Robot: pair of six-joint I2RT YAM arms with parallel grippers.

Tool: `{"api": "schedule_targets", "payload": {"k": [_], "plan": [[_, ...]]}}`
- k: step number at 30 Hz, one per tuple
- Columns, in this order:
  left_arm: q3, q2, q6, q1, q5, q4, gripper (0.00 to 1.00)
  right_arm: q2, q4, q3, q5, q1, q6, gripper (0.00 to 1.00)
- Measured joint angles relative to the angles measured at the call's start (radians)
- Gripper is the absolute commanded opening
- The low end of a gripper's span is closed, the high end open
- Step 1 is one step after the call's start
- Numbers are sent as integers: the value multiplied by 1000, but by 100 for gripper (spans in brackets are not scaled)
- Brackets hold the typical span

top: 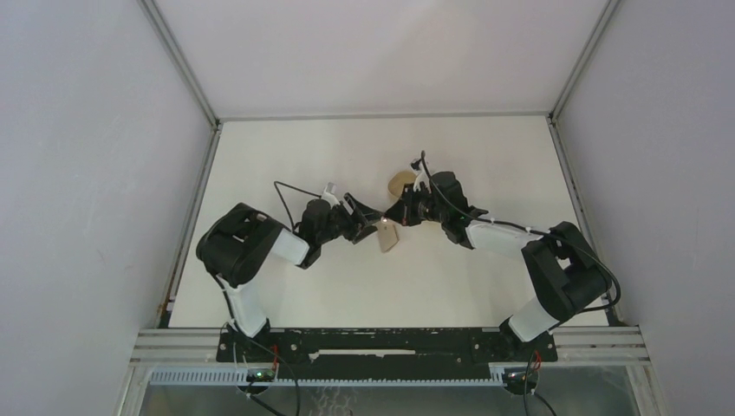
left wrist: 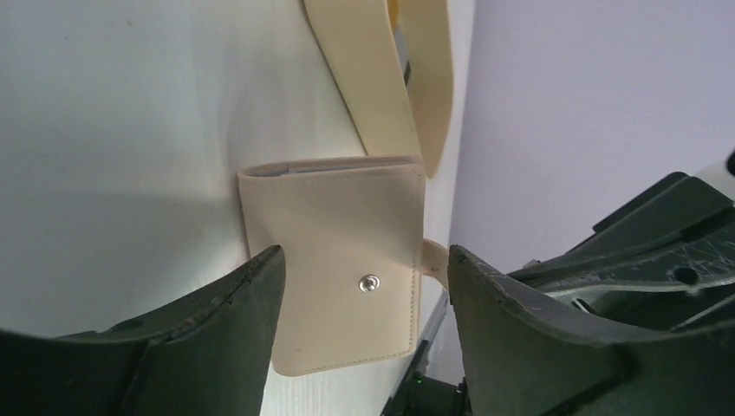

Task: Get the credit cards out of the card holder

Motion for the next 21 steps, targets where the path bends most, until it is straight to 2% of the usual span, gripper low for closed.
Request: {"api": "schedule_targets", "payload": {"k": [4,9,17,21], "plan": [[-22,11,-36,0,13,68,72,-26,-11,-17,18,-5,-5,0],[-23,-16,-29,0,18,49,74,-72,-11,-76,14,-34,-2,0],[-8,-178,106,-4,19,-169,77,-189,-68,-103,0,-47,0,0],[31,-201,179,-9,29,-276,77,-241,-90,-103,-6,-47,0,0]]}}
